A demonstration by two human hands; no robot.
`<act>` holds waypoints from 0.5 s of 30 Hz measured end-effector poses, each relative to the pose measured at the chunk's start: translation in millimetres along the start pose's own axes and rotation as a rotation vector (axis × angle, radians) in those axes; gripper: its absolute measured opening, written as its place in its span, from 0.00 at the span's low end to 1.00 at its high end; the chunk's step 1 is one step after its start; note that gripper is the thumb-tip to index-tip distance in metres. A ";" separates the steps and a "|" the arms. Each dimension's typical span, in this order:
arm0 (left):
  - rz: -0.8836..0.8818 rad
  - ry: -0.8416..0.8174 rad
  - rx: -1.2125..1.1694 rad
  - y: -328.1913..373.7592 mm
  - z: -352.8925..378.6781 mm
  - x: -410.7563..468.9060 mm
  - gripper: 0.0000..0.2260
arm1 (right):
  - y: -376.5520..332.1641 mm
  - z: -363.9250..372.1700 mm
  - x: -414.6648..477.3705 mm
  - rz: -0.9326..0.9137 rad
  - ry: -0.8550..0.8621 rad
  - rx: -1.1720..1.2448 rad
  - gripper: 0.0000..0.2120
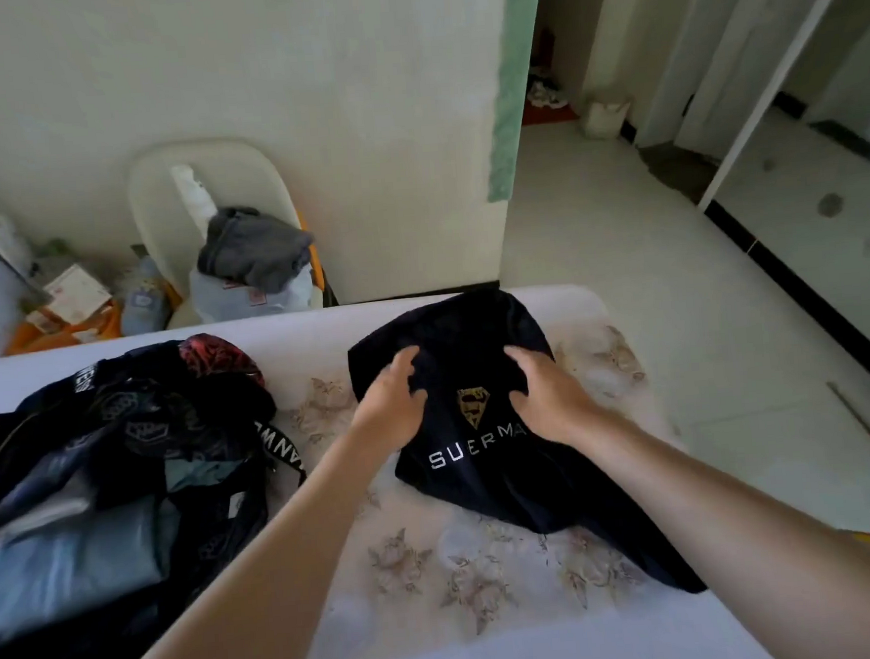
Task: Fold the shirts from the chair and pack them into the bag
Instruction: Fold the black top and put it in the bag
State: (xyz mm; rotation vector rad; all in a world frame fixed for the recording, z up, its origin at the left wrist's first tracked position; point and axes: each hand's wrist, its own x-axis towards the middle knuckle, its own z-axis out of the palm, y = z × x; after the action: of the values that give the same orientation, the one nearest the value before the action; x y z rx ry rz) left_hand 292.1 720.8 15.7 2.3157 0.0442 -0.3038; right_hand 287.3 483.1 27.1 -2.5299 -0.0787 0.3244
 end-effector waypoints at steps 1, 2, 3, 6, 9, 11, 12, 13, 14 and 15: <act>-0.003 -0.067 0.051 -8.7 16.8 -5.1 0.25 | 12.4 13.4 -6.0 -0.015 -0.080 -0.058 0.27; 0.006 -0.118 0.099 -17.0 32.6 -10.4 0.21 | 24.0 26.9 -12.7 -0.016 -0.155 -0.101 0.24; 0.020 -0.160 0.162 -25.6 46.1 -15.2 0.18 | 35.5 39.9 -19.4 -0.021 -0.212 -0.131 0.24; 0.109 -0.255 0.362 -50.1 83.1 -27.2 0.18 | 65.7 70.9 -37.3 -0.047 -0.292 -0.358 0.29; 0.171 -0.291 0.525 -59.5 109.8 -37.7 0.29 | 89.9 88.8 -46.9 -0.069 -0.294 -0.563 0.27; 0.187 -0.233 0.569 -63.3 119.0 -37.7 0.27 | 98.6 92.7 -47.3 -0.131 -0.170 -0.565 0.11; 0.201 -0.208 0.566 -65.8 121.0 -35.0 0.23 | 99.8 91.5 -46.1 -0.154 -0.114 -0.550 0.05; 0.207 -0.204 0.531 -67.7 121.0 -32.5 0.18 | 100.1 88.6 -44.3 -0.144 -0.104 -0.506 0.05; 0.231 -0.204 0.481 -68.8 120.7 -30.0 0.14 | 98.5 83.6 -42.4 -0.116 -0.119 -0.434 0.08; 0.247 -0.211 0.424 -70.4 119.3 -28.1 0.11 | 97.3 77.6 -40.1 -0.080 -0.140 -0.353 0.10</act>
State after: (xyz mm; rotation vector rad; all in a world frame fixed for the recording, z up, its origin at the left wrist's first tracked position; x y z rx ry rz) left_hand 231.6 685.5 -107.0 2.6548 -0.4476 -0.4634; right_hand 227.8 439.5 -80.9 -2.8386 -0.3159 0.4925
